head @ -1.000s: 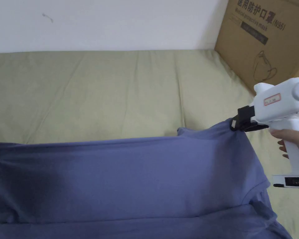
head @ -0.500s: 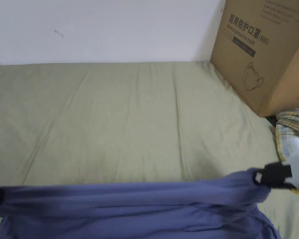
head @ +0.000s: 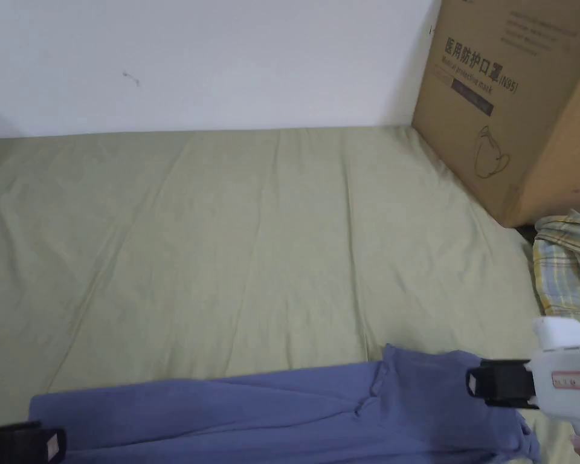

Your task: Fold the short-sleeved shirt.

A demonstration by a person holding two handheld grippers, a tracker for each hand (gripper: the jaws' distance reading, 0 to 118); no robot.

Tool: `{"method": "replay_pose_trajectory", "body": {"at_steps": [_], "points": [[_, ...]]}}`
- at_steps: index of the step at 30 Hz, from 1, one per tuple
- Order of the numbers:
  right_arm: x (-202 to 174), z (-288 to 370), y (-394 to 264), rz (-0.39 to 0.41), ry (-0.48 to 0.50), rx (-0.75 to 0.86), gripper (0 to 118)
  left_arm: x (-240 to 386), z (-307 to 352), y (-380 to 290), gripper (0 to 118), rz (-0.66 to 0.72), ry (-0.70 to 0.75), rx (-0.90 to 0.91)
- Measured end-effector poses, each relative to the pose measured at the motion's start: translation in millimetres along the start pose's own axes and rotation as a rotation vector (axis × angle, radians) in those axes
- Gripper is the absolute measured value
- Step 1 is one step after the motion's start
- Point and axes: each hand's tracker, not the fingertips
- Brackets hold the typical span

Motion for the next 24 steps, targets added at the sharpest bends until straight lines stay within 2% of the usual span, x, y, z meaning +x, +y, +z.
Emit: {"method": "replay_pose_trajectory", "body": {"at_steps": [3, 6, 7, 8, 9, 10, 11, 12, 14, 17, 20, 24], "points": [[-40.3, 21.6, 11.1, -0.001, -0.035, 0.085, 88, 27.4, 17.1, 7.8, 117, 0.028, -0.018, 0.13], [-80.2, 20.5, 10.4, 0.048, -0.07, 0.13, 88, 57.6, 19.5, 12.8, 117, 0.016, 0.074, 0.227], [-93.0, 17.5, 9.3, 0.077, -0.061, 0.134, 87, 69.4, 17.8, 12.9, 114, -0.016, 0.112, 0.245], [-102.4, 15.4, 7.5, 0.089, -0.057, 0.135, 82, 79.1, 16.1, 12.2, 104, -0.047, 0.154, 0.273], [-112.2, 13.1, 4.8, 0.098, -0.044, 0.143, 57, 89.2, 12.9, 11.7, 71, -0.092, 0.191, 0.298], [-120.7, 10.1, 2.4, 0.09, -0.03, 0.146, 24, 99.0, 6.3, 11.5, 29, -0.143, 0.216, 0.294], [-126.4, 6.4, 1.8, 0.079, -0.025, 0.14, 0, 106.5, -1.2, 10.0, 0, -0.181, 0.257, 0.263], [-131.5, 5.7, 3.4, 0.069, -0.024, 0.131, 0, 113.6, -5.5, 6.2, 0, -0.2, 0.279, 0.259], [-138.9, 0.5, 1.9, 0.052, -0.022, 0.125, 0, 114.2, -14.0, 4.5, 0, -0.179, 0.192, 0.223], [-142.5, -2.3, 2.8, 0.015, -0.047, 0.129, 0, 114.2, -17.7, -0.9, 0, -0.157, 0.201, 0.218], [-143.6, -5.7, 0.0, 0.017, -0.043, 0.119, 0, 85.2, -13.8, 1.1, 0, -0.13, 0.165, 0.19], [-141.1, -8.2, -2.3, 0.018, -0.024, 0.098, 0, 3.7, -14.8, 11.0, 1, 0.025, -0.124, 0.057]]}}
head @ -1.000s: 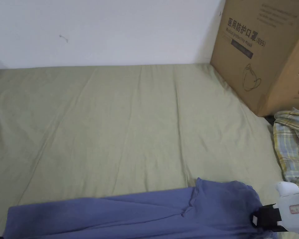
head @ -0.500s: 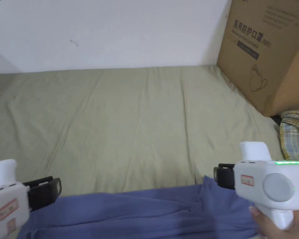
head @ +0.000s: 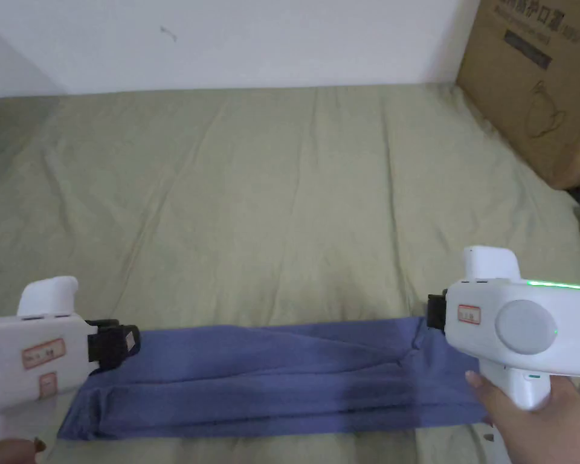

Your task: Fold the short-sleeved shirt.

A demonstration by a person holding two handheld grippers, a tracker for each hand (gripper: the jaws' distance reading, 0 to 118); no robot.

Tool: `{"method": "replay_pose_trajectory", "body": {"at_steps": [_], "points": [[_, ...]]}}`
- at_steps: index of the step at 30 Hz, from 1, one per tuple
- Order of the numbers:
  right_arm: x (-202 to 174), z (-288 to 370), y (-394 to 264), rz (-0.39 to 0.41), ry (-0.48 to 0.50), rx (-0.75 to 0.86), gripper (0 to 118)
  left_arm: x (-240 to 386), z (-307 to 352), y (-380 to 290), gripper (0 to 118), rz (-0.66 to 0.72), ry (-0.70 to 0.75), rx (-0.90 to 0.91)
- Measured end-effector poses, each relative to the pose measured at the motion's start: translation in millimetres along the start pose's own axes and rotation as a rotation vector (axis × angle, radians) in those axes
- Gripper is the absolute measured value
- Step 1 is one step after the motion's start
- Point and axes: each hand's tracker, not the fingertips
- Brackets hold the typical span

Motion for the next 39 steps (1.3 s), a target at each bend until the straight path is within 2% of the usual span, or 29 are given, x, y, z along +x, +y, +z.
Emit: {"method": "replay_pose_trajectory", "body": {"at_steps": [2, 3, 4, 6, 7, 9, 14, 16, 19, 21, 22, 23, 24, 25, 26, 27, 30, 34, 36, 39], "points": [[0.4, 0.0, -4.6, -0.002, 0.016, -0.002, 0, -32.4, 6.0, -1.0, 9, 0.092, -0.131, -0.041], [1.7, 0.6, -5.0, -0.019, 0.042, -0.005, 0, -52.9, 7.8, -4.0, 25, 0.168, -0.176, -0.039], [2.5, 0.4, -4.6, -0.026, 0.059, -0.014, 0, -69.9, 8.9, -5.9, 48, 0.218, -0.199, -0.049], [1.2, -1.4, -6.8, -0.019, 0.063, -0.032, 0, -95.4, 7.9, -9.1, 106, 0.29, -0.233, -0.064], [0.5, -1.8, -7.0, -0.012, 0.06, -0.037, 0, -107.3, 6.7, -10.5, 106, 0.298, -0.227, -0.066], [-1.3, -2.7, -5.8, 0.008, 0.058, -0.044, 0, -123.7, -1.4, -14.2, 118, 0.343, -0.266, -0.068], [-11.0, -7.3, -6.5, 0.043, 0.055, -0.077, 0, -152.4, -42.9, -24.2, 118, 0.483, -0.456, -0.115], [-14.0, -8.8, -5.7, 0.052, 0.053, -0.092, 0, -150.6, -71.1, -31.3, 118, 0.544, -0.577, -0.134], [-15.5, -11.4, -4.4, 0.06, 0.049, -0.102, 0, -144.5, -97.5, -30.6, 118, 0.583, -0.792, -0.106], [-17.3, -12.7, -3.4, 0.065, 0.046, -0.108, 0, -140.1, -110.9, -32.3, 117, 0.594, -0.827, -0.14], [-16.6, -14.9, -3.0, 0.066, 0.046, -0.112, 0, -138.5, -112.1, -29.8, 108, 0.559, -0.792, -0.128], [-16.3, -15.9, -2.9, 0.065, 0.047, -0.115, 0, -138.0, -112.6, -28.7, 82, 0.546, -0.77, -0.118], [-16.7, -16.4, -2.8, 0.064, 0.051, -0.119, 0, -140.3, -116.2, -27.7, 18, 0.543, -0.677, -0.132], [-17.3, -16.8, -3.0, 0.062, 0.054, -0.121, 0, -142.1, -121.4, -30.2, 4, 0.525, -0.54, -0.17], [-16.9, -18.4, -3.1, 0.06, 0.057, -0.124, 0, -143.1, -126.4, -34.8, 4, 0.469, -0.372, -0.21], [-17.0, -20.0, -3.4, 0.058, 0.06, -0.127, 0, -142.0, -121.7, -36.8, 4, 0.545, -0.581, -0.152], [-18.7, -22.1, -4.3, 0.055, 0.07, -0.13, 0, -131.5, -107.1, -26.1, 4, 0.442, -0.446, -0.152], [-22.1, -23.8, -2.6, 0.072, 0.095, -0.121, 0, -118.4, -55.3, -13.3, 4, 0.313, -0.305, -0.093], [-22.9, -23.9, -1.8, 0.067, 0.11, -0.11, 0, -115.7, -30.2, -8.1, 4, 0.259, -0.173, -0.075], [-23.3, -21.0, -2.7, 0.052, 0.142, -0.103, 0, -116.3, -3.8, -3.5, 5, 0.206, 0.108, -0.072]]}}
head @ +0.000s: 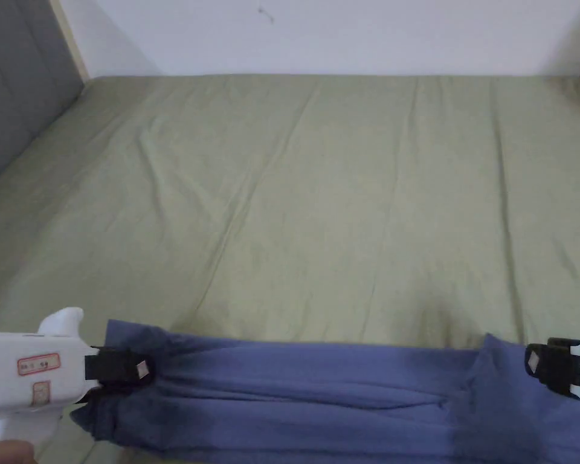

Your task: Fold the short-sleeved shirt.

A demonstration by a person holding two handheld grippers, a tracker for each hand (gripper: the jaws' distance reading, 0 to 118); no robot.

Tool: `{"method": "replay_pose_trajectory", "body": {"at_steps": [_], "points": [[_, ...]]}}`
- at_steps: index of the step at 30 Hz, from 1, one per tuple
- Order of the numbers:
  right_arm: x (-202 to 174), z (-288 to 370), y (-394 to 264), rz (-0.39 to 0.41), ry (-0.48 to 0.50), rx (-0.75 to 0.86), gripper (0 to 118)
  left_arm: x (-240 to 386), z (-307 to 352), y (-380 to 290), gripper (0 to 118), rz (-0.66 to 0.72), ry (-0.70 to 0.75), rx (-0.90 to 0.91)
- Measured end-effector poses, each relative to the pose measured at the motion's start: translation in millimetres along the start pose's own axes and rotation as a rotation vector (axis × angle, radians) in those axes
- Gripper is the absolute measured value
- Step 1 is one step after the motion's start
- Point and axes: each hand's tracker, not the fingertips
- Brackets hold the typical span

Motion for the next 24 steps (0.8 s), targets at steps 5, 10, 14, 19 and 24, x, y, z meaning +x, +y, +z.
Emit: {"method": "replay_pose_trajectory", "body": {"at_steps": [5, 10, 14, 19, 24], "points": [[1.8, 5.7, -7.2, 0.029, 0.026, 0.003, 0, 72.8, 12.1, -3.4, 5, -0.195, 0.099, 0.021], [12.0, 16.2, -14.1, 0.011, 0.049, 0.012, 0, 160.0, -22.7, -2.9, 5, -0.152, -0.214, -0.058], [21.7, 25.7, -19.2, 0.012, 0.036, 0.026, 0, 220.0, -77.4, -17.1, 66, -0.271, -0.145, -0.195], [35.5, 31.3, -21.6, 0.002, 0.019, 0.033, 0, 251.8, -118.3, -36.7, 114, -0.213, -0.272, -0.333], [45.2, 32.9, -21.0, -0.032, 0.03, 0.041, 0, 234.0, -87.4, -33.2, 46, -0.284, -0.116, -0.175]]}}
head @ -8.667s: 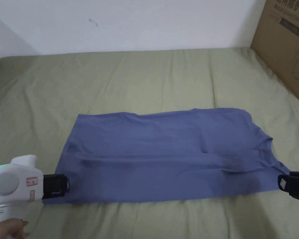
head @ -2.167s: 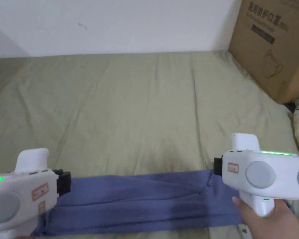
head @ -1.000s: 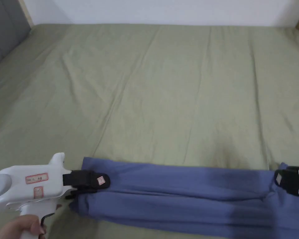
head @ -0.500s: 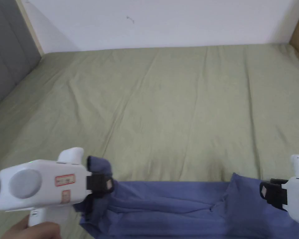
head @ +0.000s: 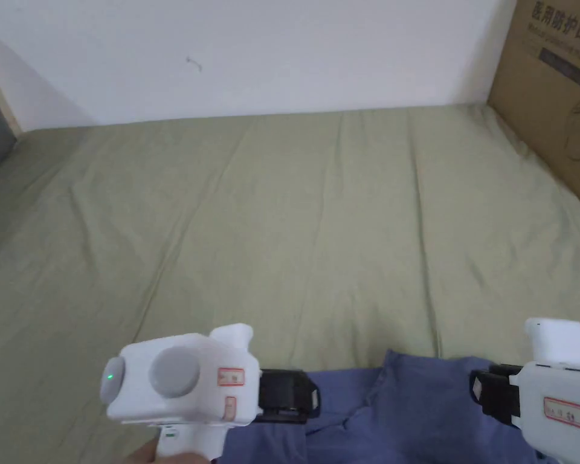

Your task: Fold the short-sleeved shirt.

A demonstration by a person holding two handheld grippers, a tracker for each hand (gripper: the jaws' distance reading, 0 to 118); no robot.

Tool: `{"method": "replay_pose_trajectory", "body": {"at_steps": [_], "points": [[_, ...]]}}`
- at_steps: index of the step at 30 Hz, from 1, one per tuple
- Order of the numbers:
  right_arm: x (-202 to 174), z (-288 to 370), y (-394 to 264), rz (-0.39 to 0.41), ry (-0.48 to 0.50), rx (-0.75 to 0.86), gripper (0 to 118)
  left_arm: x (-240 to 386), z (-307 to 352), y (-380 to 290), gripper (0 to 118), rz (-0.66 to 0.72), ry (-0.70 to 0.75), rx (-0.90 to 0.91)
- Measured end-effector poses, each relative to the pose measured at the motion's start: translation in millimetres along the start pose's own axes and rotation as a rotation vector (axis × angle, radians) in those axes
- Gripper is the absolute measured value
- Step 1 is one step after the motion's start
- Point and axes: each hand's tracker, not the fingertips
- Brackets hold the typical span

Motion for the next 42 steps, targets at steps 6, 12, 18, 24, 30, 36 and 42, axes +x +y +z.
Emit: {"method": "replay_pose_trajectory", "body": {"at_steps": [6, 12, 18, 24, 30, 36, 42], "points": [[4.2, -7.2, -1.3, -0.008, 0.002, -0.002, 0, -40.0, 22.1, -20.4, 0, 0.045, 0.026, 0.058], [1.8, -12.9, -2.0, -0.019, 0.011, -0.013, 0, -29.9, -25.7, -31.1, 0, 0.092, -0.161, -0.044], [-3.0, -12.4, -1.7, 0.011, -0.003, -0.027, 0, -23.0, -75.4, -21.7, 0, 0.172, -0.346, -0.11], [-6.9, -15.4, 1.6, 0.009, -0.005, -0.022, 0, -26.7, -52.6, -31.8, 0, 0.163, -0.41, -0.102], [-15.0, -21.6, 4.9, 0.025, 0.0, -0.03, 0, -99.7, 23.4, -40.8, 5, 0.253, -0.5, 0.023], [-20.5, -24.7, 7.1, 0.034, 0.001, -0.022, 0, -183.6, 42.2, -57.5, 101, 0.441, -0.451, 0.101], [-19.8, -28.0, 7.3, 0.031, -0.013, -0.045, 0, -183.1, -16.9, -53.9, 118, 0.504, -0.659, 0.09]]}}
